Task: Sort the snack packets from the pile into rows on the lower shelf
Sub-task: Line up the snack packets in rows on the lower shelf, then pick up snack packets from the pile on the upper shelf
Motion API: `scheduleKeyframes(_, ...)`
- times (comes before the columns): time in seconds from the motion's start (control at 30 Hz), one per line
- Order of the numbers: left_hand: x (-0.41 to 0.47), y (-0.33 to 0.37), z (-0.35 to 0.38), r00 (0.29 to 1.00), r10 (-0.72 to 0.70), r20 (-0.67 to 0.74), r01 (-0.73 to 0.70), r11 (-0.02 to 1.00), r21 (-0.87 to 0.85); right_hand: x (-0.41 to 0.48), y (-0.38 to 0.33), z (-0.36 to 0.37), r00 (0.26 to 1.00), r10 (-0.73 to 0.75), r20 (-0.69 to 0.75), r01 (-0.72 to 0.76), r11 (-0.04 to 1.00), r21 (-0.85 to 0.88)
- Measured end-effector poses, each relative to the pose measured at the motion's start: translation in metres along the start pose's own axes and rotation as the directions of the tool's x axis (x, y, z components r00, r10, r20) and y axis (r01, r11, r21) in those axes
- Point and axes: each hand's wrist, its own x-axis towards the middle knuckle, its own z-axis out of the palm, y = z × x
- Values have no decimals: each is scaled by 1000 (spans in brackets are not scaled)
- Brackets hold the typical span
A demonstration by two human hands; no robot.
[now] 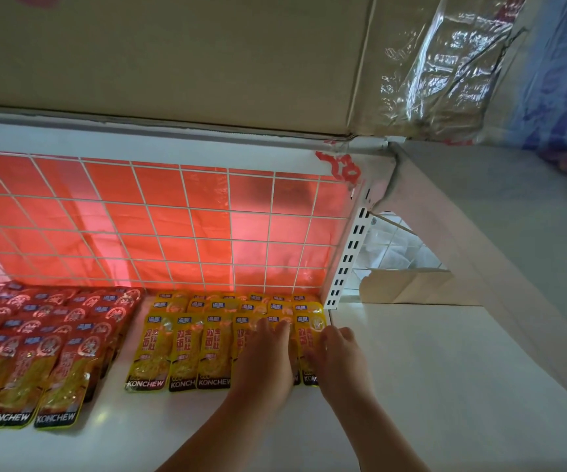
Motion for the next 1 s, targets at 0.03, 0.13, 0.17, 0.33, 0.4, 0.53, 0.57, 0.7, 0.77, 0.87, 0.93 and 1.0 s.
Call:
scheduleKeyframes(0.03,0,-2,-3,1000,24,-13,-24,1000,-12,-1,-1,-2,1000,5,-7,-5,1000,-15)
scheduleKeyframes(0.13,2,-5,-21,991,118,-66,-123,990,-74,-1,-11,-15,997,-29,-68,27,999,-37)
scheduleKeyframes(0.17,4,-6,-32,985,150,-82,-158,982,-101,0,-19,-22,994,-53,-91,52,999,-18)
scheduleKeyframes(0.33,18,-11,-120,928,315,-198,-352,916,-191,11,-83,-70,963,-189,-189,219,964,152)
scheduleKeyframes(0.4,20,-13,-159,903,359,-237,-408,888,-214,11,-112,-92,938,-251,-240,302,930,211)
scheduleKeyframes(0.53,14,-19,-227,845,424,-325,-506,831,-231,-2,-169,-135,874,-333,-354,437,857,274)
scheduleKeyframes(0.57,12,-19,-241,823,446,-352,-539,810,-232,-7,-182,-146,854,-352,-383,469,839,274)
scheduleKeyframes(0.7,-2,-11,-292,723,533,-440,-663,714,-225,-31,-225,-191,767,-389,-511,546,813,201)
scheduleKeyframes(0.77,-7,-2,-311,681,567,-463,-712,660,-238,-46,-240,-213,735,-388,-556,551,820,157)
scheduleKeyframes(0.87,-13,17,-332,619,624,-477,-779,565,-271,-68,-254,-244,709,-385,-591,534,840,94)
scheduleKeyframes(0.93,-16,35,-342,570,654,-498,-821,480,-308,-81,-257,-265,686,-375,-624,498,867,28)
scheduleKeyframes(1.0,-20,55,-351,526,672,-522,-850,398,-345,-95,-255,-288,651,-358,-670,461,887,-25)
